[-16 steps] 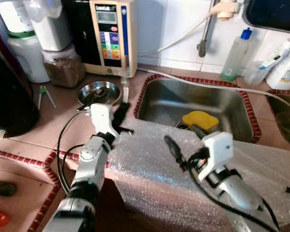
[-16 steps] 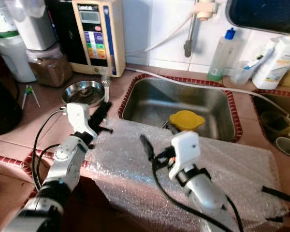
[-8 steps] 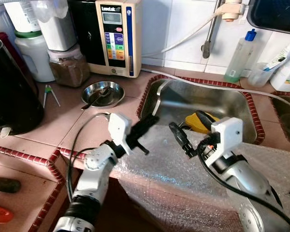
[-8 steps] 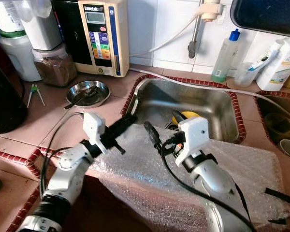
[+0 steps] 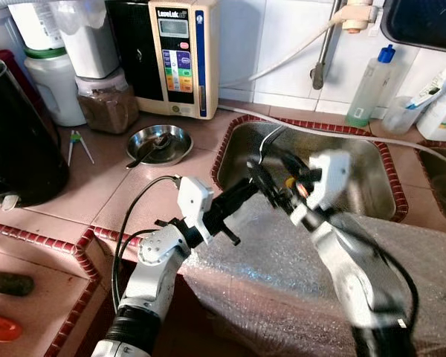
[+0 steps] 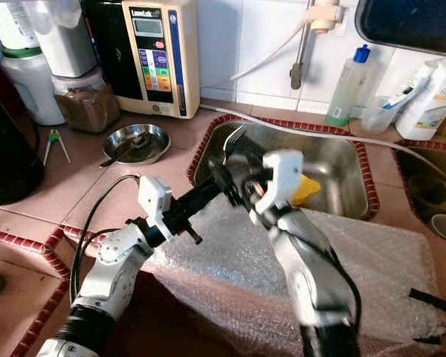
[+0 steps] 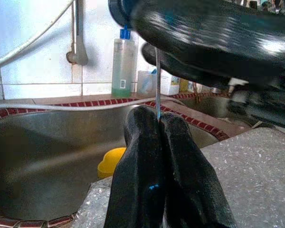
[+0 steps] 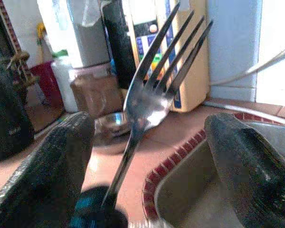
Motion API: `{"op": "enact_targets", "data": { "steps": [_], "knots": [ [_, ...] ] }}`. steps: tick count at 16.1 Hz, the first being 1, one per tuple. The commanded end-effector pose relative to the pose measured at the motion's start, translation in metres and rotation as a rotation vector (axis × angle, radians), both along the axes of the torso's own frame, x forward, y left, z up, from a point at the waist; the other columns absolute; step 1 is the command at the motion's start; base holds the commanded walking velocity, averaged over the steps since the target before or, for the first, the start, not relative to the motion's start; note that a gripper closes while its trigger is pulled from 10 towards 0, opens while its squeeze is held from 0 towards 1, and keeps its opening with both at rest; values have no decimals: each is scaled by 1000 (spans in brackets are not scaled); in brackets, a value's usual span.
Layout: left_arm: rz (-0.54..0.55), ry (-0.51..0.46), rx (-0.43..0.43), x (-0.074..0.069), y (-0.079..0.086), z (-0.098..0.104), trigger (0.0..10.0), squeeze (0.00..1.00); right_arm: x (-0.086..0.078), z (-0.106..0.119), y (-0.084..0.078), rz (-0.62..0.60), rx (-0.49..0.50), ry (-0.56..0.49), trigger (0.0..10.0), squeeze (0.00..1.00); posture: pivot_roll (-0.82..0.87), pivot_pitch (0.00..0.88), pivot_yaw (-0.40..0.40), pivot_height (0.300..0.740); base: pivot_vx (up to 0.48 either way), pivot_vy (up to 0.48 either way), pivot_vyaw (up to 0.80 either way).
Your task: Kitchen organization
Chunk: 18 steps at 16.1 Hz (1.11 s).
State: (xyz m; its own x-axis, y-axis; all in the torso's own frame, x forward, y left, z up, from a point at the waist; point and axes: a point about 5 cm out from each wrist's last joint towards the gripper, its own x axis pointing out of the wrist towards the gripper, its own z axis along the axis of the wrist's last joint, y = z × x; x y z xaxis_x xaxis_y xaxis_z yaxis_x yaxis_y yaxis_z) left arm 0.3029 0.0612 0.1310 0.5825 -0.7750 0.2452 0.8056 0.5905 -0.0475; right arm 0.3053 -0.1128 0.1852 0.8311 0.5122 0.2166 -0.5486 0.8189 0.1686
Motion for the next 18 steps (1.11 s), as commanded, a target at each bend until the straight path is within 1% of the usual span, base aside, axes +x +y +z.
{"op": "enact_targets", "data": {
  "steps": [1, 2, 4, 5, 9, 12, 13, 16, 18],
  "knots": [
    [-53, -24, -8, -5, -12, 6, 0, 0, 5, 2, 1, 16, 18, 2, 0, 0, -32, 0, 22, 740, 0, 0, 0],
    [-63, -25, -16, -6, -15, 7, 0, 0, 5, 1, 5, 37, 2, 6, 0, 0, -34, 0, 20, 740, 0, 0, 0],
    [-80, -27, -22, -7, -19, 9, 0, 0, 6, -2, 8, 57, -6, 14, 0, 0, -34, 0, 17, 740, 0, 0, 0],
    [-109, -23, -36, -9, -23, 10, 0, 0, 4, -8, 12, 81, -15, 36, 0, 0, -36, 0, 13, 740, 0, 0, 0],
    [-154, -9, -28, -12, -28, 8, 0, 0, 4, -11, 14, 91, -14, 42, 0, 0, -39, 0, 11, 740, 0, 0, 0],
    [-209, 3, -22, -18, -34, 5, 0, 0, 5, -11, 14, 90, -14, 40, 0, 0, -39, 0, 14, 740, 0, 0, 0],
    [-227, 2, -8, -21, -37, 3, 0, 0, 6, -11, 13, 83, -12, 37, 0, 0, -40, 0, 15, 740, 0, 0, 0],
    [-231, 5, -4, -22, -38, 2, 0, 0, 7, -6, 13, 64, -6, 16, 0, 0, -40, 0, 16, 740, 0, 0, 0],
    [-209, 6, 7, -19, -36, 1, 0, 0, 5, -5, 12, 57, -7, 10, 0, 0, -39, 0, 18, 740, 0, 0, 0]
  ]
}}
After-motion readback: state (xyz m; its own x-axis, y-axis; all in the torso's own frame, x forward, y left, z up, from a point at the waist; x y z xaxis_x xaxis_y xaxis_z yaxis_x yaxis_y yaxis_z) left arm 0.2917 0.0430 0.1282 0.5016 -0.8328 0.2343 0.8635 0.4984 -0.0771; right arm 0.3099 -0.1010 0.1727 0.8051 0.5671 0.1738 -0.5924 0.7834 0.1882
